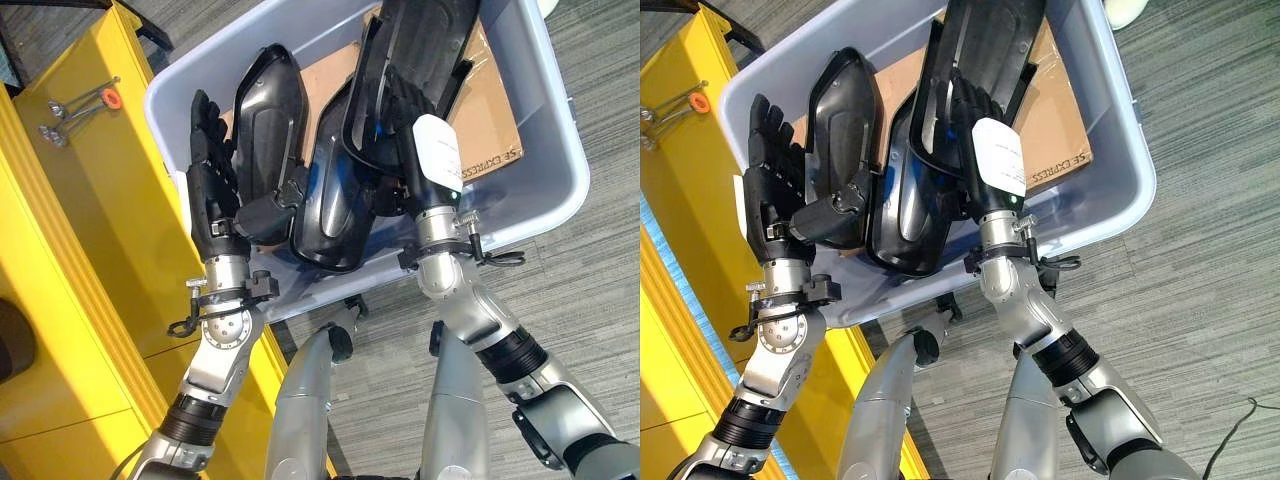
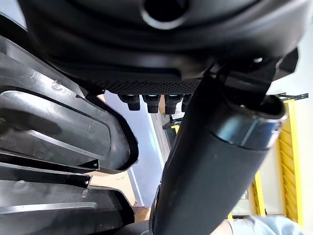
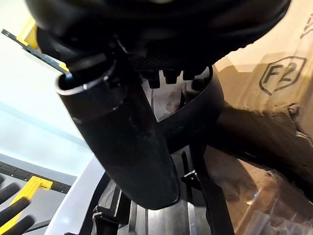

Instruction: Move parts from the plastic box to the shelf.

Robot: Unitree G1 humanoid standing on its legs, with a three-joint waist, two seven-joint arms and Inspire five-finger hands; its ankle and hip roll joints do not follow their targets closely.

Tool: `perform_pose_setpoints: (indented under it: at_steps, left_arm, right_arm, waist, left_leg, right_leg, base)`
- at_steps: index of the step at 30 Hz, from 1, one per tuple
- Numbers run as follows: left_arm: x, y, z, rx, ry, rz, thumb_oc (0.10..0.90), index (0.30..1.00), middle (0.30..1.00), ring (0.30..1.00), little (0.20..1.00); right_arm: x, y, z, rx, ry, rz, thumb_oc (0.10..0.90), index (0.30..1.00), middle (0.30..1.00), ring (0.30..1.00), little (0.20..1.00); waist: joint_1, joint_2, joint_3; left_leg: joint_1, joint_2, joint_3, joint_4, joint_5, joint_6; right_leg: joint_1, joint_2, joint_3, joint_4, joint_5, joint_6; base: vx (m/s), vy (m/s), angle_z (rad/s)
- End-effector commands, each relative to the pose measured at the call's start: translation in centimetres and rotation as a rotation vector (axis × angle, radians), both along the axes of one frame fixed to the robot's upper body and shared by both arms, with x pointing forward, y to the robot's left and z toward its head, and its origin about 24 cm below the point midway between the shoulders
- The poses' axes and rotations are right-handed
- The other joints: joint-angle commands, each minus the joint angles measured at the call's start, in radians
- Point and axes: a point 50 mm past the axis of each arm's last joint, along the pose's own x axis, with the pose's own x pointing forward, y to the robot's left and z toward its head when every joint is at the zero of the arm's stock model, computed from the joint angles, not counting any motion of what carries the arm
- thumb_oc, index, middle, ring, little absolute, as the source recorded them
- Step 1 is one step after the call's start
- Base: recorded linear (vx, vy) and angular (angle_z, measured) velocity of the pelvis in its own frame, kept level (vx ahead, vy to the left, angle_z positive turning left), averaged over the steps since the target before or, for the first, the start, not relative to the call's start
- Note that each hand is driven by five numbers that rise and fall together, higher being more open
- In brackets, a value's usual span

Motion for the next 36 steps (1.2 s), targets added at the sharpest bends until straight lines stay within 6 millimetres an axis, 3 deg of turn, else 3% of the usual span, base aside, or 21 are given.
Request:
perform_pose_setpoints:
  at_steps: [1, 5, 9, 13, 18, 26, 32, 36]
  left_arm:
    - [-2.7, 0.6, 2.7, -0.085, -0.241, -0.043, 0.900, 1.000, 1.000, 1.000, 1.000]
    - [-3.3, 0.7, 2.1, -0.088, -0.242, -0.075, 0.900, 1.000, 1.000, 1.000, 1.000]
    - [-3.8, 0.9, 1.2, -0.090, -0.248, -0.108, 0.900, 1.000, 1.000, 1.000, 1.000]
    - [-4.0, 1.2, 0.8, -0.108, -0.249, -0.104, 0.900, 1.000, 1.000, 1.000, 1.000]
    - [-4.3, 1.7, 0.1, -0.133, -0.251, -0.094, 0.900, 1.000, 1.000, 1.000, 1.000]
    - [-4.5, 2.7, -0.8, -0.154, -0.252, -0.104, 0.900, 1.000, 1.000, 1.000, 1.000]
    - [-4.7, 3.5, -1.2, -0.147, -0.241, -0.125, 0.900, 1.000, 1.000, 1.000, 1.000]
    - [-4.9, 3.7, -0.9, -0.121, -0.228, -0.131, 0.900, 1.000, 1.000, 1.000, 1.000]
  right_arm:
    - [0.3, 0.0, 0.6, 0.090, -0.007, 0.048, 0.400, 0.300, 0.300, 0.300, 0.300]
    - [0.4, -0.6, 0.1, 0.149, -0.013, 0.000, 0.400, 0.300, 0.300, 0.300, 0.300]
    - [1.4, -2.6, -0.8, 0.219, 0.001, -0.099, 0.400, 0.300, 0.300, 0.300, 0.300]
    - [1.6, -3.8, -0.5, 0.230, -0.011, -0.139, 0.400, 0.300, 0.300, 0.300, 0.300]
    - [1.7, -5.1, -0.1, 0.171, -0.050, -0.209, 0.400, 0.300, 0.300, 0.300, 0.300]
    - [1.8, -6.4, 0.2, -0.010, -0.087, -0.314, 0.400, 0.300, 0.300, 0.300, 0.300]
    - [1.5, -5.1, 0.8, -0.112, -0.115, -0.192, 0.400, 0.300, 0.300, 0.300, 0.300]
    - [-1.2, -0.6, 1.5, -0.089, -0.154, 0.123, 0.400, 0.300, 0.300, 0.300, 0.300]
  waist:
    - [0.032, 0.149, -0.007]
    - [0.044, 0.161, -0.007]
    - [0.058, 0.184, -0.007]
    - [0.057, 0.197, -0.007]
    - [0.050, 0.217, -0.007]
    - [0.045, 0.225, -0.007]
    - [0.049, 0.204, -0.007]
    - [0.041, 0.156, -0.007]
  left_leg:
    - [0.008, -0.104, -0.104, 0.065, -0.157, -0.020]
    - [0.012, -0.108, -0.107, 0.067, -0.158, -0.020]
    - [0.015, -0.111, -0.107, 0.067, -0.160, -0.016]
    - [0.017, -0.113, -0.103, 0.064, -0.156, -0.019]
    - [0.014, -0.111, -0.089, 0.059, -0.150, -0.023]
    - [0.007, -0.105, -0.075, 0.062, -0.147, -0.025]
    - [0.015, -0.097, -0.075, 0.058, -0.147, -0.026]
    - [0.063, -0.091, -0.091, 0.030, -0.141, -0.025]
  right_leg:
    - [-0.028, -0.023, -0.144, 0.044, -0.107, -0.008]
    - [-0.022, -0.034, -0.151, 0.045, -0.107, -0.010]
    - [-0.023, -0.045, -0.156, 0.056, -0.115, -0.017]
    - [-0.030, -0.048, -0.154, 0.063, -0.116, -0.017]
    - [-0.045, -0.052, -0.140, 0.068, -0.118, -0.019]
    - [-0.056, -0.054, -0.129, 0.069, -0.119, -0.020]
    - [-0.039, -0.054, -0.138, 0.059, -0.112, -0.018]
    - [0.022, -0.033, -0.145, 0.034, -0.109, -0.012]
  base:
    - [0.00, -0.019, 0.04]
    - [0.01, -0.011, 0.04]
    - [0.01, 0.009, 0.13]
    - [0.01, 0.037, 0.07]
    - [0.00, 0.061, -0.03]
    - [0.00, 0.020, -0.02]
    - [0.00, -0.008, 0.00]
    - [0.01, -0.078, -0.07]
